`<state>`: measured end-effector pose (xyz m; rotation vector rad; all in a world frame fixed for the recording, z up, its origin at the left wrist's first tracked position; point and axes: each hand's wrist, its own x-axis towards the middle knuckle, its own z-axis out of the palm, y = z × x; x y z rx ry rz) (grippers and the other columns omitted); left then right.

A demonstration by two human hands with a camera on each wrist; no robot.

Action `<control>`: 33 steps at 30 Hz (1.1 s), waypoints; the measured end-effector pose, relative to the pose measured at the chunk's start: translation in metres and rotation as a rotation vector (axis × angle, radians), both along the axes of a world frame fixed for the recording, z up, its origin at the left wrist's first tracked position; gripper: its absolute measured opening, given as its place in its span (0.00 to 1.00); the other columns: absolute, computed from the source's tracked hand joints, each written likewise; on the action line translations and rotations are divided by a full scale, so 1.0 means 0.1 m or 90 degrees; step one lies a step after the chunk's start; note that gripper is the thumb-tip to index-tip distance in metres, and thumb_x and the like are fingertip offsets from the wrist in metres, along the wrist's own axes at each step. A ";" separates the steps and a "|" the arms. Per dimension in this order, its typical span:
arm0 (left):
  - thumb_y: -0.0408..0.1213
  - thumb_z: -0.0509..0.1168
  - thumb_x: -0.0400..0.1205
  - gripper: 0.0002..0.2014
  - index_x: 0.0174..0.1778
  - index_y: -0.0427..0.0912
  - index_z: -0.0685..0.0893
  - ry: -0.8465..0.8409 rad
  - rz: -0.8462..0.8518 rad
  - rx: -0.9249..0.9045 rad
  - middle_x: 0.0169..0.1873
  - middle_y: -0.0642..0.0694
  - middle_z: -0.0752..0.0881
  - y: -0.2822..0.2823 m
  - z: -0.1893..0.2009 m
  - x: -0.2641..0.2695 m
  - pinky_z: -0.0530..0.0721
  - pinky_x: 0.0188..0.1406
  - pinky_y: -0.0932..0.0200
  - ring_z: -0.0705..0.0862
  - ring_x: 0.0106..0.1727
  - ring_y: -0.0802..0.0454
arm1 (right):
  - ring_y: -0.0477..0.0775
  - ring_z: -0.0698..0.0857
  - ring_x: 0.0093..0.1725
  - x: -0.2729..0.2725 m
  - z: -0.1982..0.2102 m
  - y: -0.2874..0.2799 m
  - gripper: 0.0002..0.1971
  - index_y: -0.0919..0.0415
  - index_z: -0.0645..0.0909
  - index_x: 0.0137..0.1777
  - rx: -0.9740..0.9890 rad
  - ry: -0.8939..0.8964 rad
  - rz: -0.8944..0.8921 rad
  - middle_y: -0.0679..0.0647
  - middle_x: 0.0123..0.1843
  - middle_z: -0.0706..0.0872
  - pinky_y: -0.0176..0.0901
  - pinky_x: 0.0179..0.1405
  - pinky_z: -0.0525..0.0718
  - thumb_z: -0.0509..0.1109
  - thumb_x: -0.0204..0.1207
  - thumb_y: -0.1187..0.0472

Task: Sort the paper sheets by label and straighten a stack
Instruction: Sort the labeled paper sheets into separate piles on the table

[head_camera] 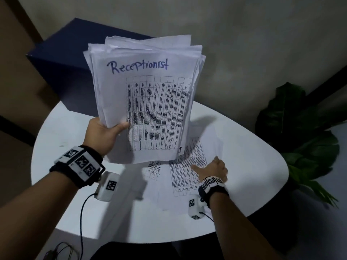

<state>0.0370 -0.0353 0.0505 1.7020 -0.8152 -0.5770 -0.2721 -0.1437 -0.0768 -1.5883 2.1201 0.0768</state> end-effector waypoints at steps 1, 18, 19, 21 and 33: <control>0.32 0.79 0.74 0.14 0.35 0.56 0.83 0.004 -0.002 -0.002 0.22 0.78 0.83 0.01 0.00 0.02 0.77 0.28 0.83 0.83 0.28 0.80 | 0.66 0.60 0.81 0.00 0.01 -0.01 0.62 0.58 0.54 0.83 0.003 0.013 0.000 0.59 0.82 0.61 0.69 0.76 0.64 0.76 0.55 0.27; 0.33 0.80 0.74 0.07 0.40 0.39 0.88 0.182 -0.034 0.172 0.24 0.51 0.89 0.19 -0.32 0.00 0.83 0.29 0.60 0.85 0.26 0.53 | 0.60 0.85 0.56 -0.06 0.23 0.07 0.20 0.69 0.80 0.63 -0.046 -0.264 -0.119 0.59 0.61 0.86 0.41 0.54 0.80 0.76 0.74 0.60; 0.34 0.80 0.74 0.09 0.40 0.35 0.87 0.202 -0.037 0.218 0.24 0.48 0.88 0.22 -0.37 -0.07 0.81 0.26 0.58 0.83 0.24 0.50 | 0.58 0.86 0.55 -0.11 0.35 0.06 0.18 0.68 0.82 0.61 -0.094 -0.293 -0.121 0.58 0.59 0.87 0.42 0.56 0.81 0.76 0.74 0.62; 0.38 0.80 0.74 0.16 0.43 0.28 0.86 0.219 -0.034 0.313 0.27 0.41 0.87 0.25 -0.54 -0.18 0.81 0.26 0.56 0.81 0.24 0.46 | 0.61 0.87 0.57 -0.24 0.62 0.02 0.19 0.65 0.82 0.62 -0.189 -0.288 -0.101 0.60 0.58 0.89 0.52 0.61 0.85 0.77 0.74 0.58; 0.47 0.76 0.76 0.20 0.48 0.32 0.82 -0.085 -0.158 0.622 0.42 0.38 0.87 0.14 -0.94 -0.40 0.77 0.29 0.60 0.85 0.40 0.42 | 0.52 0.87 0.48 -0.59 1.99 -0.21 0.14 0.66 0.85 0.57 -0.466 -0.470 -0.118 0.53 0.50 0.88 0.40 0.49 0.82 0.78 0.73 0.62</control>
